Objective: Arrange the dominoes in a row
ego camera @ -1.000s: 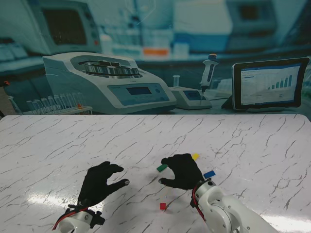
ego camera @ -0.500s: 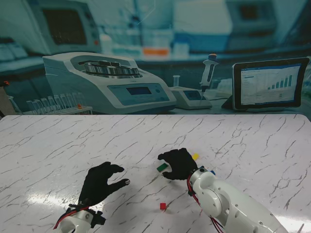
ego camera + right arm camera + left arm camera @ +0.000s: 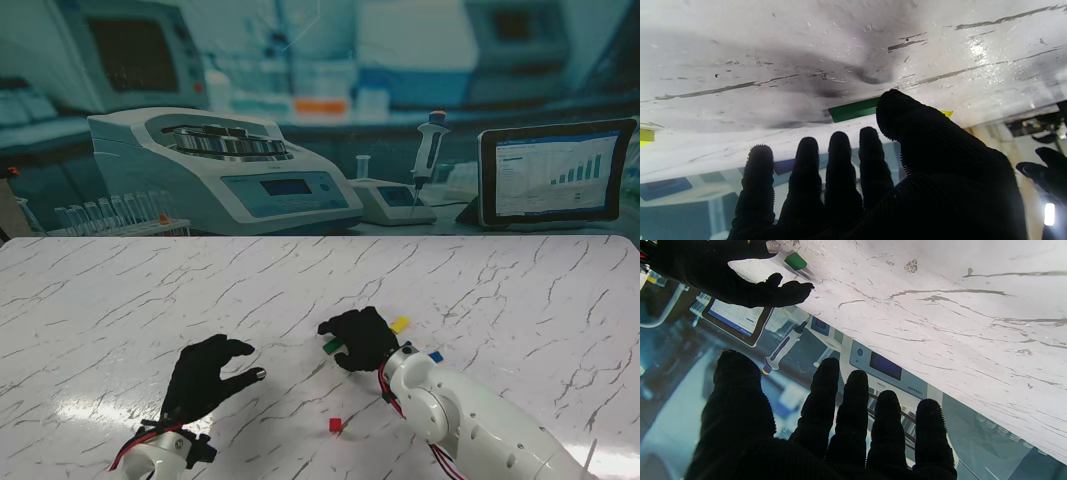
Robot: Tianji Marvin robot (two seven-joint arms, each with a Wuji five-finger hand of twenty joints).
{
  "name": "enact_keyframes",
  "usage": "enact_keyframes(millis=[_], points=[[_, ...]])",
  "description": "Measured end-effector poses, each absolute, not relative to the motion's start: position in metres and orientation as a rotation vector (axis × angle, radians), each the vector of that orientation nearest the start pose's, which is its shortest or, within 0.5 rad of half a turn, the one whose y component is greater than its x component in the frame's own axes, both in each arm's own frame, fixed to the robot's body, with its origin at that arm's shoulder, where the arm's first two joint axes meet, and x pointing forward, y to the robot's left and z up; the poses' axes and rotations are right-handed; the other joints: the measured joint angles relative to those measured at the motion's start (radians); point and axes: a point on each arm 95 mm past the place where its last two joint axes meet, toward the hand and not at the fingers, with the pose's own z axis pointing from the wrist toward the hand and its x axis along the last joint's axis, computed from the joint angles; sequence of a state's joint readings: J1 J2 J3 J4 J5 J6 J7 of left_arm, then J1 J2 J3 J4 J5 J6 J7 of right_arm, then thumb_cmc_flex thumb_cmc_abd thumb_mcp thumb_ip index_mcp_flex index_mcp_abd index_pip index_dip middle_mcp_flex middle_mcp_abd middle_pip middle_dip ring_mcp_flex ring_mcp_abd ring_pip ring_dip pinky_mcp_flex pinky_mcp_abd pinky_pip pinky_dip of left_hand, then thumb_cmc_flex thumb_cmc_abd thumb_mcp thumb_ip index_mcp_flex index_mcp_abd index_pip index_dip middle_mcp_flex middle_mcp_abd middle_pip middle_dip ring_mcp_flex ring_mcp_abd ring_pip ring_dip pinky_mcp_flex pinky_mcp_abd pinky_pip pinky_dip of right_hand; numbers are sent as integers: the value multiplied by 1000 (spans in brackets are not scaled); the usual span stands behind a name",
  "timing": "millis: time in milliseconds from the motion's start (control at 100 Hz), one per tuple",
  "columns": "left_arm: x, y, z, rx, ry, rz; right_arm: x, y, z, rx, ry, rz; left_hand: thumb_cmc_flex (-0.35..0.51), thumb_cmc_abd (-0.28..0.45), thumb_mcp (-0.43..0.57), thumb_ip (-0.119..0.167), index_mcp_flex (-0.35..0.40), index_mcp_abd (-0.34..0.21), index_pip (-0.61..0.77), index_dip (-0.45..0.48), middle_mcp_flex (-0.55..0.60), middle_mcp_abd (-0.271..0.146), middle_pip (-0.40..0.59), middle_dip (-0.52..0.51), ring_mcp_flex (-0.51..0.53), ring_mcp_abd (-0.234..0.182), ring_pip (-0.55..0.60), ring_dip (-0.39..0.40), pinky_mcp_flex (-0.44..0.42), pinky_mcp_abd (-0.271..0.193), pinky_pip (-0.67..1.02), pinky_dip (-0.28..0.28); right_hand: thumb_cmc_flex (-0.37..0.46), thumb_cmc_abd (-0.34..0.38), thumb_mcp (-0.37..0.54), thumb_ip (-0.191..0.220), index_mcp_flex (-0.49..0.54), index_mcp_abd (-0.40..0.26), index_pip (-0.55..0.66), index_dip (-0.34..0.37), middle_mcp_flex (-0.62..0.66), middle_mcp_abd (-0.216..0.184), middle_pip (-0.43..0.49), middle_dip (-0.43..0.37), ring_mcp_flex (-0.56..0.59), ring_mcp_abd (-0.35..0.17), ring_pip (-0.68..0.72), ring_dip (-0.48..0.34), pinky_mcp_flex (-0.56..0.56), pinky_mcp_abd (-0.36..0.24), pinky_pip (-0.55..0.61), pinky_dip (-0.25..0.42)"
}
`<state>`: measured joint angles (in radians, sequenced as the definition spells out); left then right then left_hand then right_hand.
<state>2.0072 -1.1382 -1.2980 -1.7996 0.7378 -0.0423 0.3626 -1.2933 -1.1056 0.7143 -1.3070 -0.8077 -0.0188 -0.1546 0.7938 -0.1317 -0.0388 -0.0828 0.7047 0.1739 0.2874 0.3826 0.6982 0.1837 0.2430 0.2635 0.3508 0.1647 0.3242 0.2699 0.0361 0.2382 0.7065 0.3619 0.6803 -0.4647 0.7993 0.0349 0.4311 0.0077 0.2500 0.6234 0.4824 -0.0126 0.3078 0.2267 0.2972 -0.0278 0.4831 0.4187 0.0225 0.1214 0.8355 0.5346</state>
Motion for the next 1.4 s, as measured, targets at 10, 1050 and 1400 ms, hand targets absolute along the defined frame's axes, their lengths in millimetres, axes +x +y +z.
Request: enact_keyframes(millis=[10, 1050, 1400], points=[[274, -1, -357, -1537, 1077, -1748, 400, 93, -399, 1190, 1782, 1592, 0, 0, 0, 0, 0, 0, 0, 0, 0, 0, 0, 0, 0, 0, 0, 0, 0, 0, 0, 0, -6, 0, 0, 0, 0, 0, 1, 0, 0, -1, 0, 0, 0, 0, 1, 0, 0, 0, 0, 0], [276, 3, -360, -1542, 1055, -1752, 404, 98, -414, 1182, 1691, 1662, 0, 0, 0, 0, 1, 0, 16, 0, 2, -2, 10, 0, 0, 0, 0, 0, 9, 0, 0, 0, 86, -65, 103, -70, 102, -107, 592, 44, 116, -23, 208, 122, 124, -33, 163, 22, 79, 0, 164, -46], [276, 3, -361, -1549, 1049, -1756, 402, 100, -413, 1210, 1662, 1680, 0, 3, 0, 0, 22, 0, 30, 1, 14, -2, 14, 1, 0, 0, 8, 0, 10, 0, 0, 0, 105, -119, 141, -112, 69, -108, 711, 231, 133, 19, 525, 425, 112, 42, 265, 77, 77, 0, 223, -55]])
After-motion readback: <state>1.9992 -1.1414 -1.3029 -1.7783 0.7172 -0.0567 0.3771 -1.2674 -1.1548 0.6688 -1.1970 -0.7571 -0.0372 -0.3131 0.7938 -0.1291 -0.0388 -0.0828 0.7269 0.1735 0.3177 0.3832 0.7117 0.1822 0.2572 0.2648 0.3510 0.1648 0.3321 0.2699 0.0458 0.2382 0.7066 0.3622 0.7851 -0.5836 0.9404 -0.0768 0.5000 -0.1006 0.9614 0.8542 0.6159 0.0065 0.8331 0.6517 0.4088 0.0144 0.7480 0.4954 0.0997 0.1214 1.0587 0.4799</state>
